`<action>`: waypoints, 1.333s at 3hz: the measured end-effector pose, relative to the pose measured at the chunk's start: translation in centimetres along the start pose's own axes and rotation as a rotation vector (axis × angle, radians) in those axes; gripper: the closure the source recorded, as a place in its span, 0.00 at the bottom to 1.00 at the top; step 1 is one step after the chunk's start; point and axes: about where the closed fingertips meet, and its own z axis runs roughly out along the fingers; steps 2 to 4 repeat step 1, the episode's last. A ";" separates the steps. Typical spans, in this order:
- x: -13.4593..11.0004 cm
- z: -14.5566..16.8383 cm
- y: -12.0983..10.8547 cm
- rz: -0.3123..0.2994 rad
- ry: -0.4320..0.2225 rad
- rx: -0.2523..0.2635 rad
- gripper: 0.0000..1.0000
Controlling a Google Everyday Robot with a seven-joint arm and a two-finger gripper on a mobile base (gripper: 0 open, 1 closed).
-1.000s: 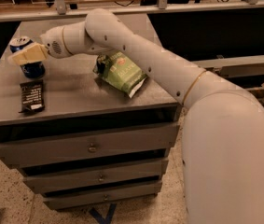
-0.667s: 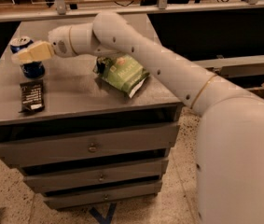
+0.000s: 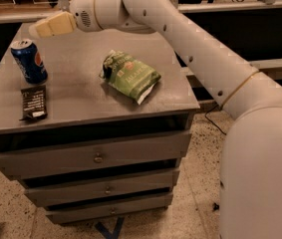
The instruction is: Move pepsi can near rxbar chocolate
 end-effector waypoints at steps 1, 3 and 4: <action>0.1 0.1 0.1 0.001 0.000 -0.002 0.00; 0.1 0.1 0.1 0.001 0.000 -0.002 0.00; 0.1 0.1 0.1 0.001 0.000 -0.002 0.00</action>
Offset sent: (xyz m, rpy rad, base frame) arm 0.0000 0.0000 0.0000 0.0000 0.0000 0.0000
